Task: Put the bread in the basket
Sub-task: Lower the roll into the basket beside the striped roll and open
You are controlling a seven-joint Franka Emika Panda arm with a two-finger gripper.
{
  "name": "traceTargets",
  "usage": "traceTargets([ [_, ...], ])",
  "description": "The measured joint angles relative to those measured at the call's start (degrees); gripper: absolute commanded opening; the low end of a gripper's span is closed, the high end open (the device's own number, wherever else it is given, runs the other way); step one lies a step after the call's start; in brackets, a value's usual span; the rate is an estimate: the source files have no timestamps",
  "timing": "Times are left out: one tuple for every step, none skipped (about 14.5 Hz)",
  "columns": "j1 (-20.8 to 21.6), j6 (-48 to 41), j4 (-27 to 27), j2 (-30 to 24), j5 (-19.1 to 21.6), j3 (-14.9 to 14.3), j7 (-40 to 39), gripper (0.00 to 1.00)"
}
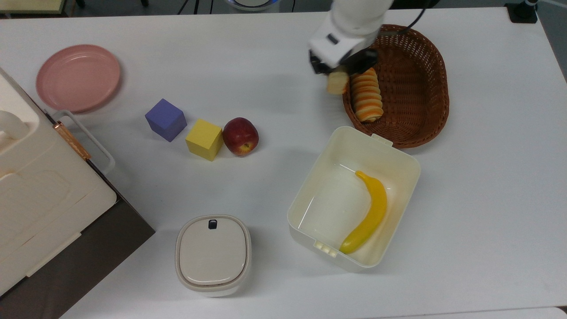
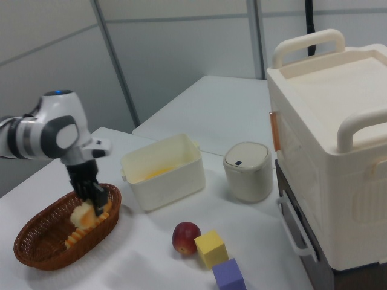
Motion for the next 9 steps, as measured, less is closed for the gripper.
traceTargets([
  [0.4,0.0,0.5,0.0,0.0,1.3,0.0,0.37],
  [0.9,0.0,1.0,0.0,0.0,2.6,0.0,0.48],
  [1.4,0.0,1.3,0.0,0.0,4.0,0.0,0.7],
  [1.9,0.0,1.6,0.1,0.0,5.2,0.0,0.97],
  [2.5,0.1,1.9,0.1,0.0,6.8,0.0,1.0],
  [3.1,0.1,2.1,0.1,0.0,7.4,0.0,1.0],
  [3.8,0.1,2.3,0.1,0.0,7.7,0.0,1.0],
  [4.5,0.2,2.5,0.1,0.0,7.8,0.0,1.0],
  [5.0,0.4,2.7,0.1,0.0,7.9,0.0,1.0],
])
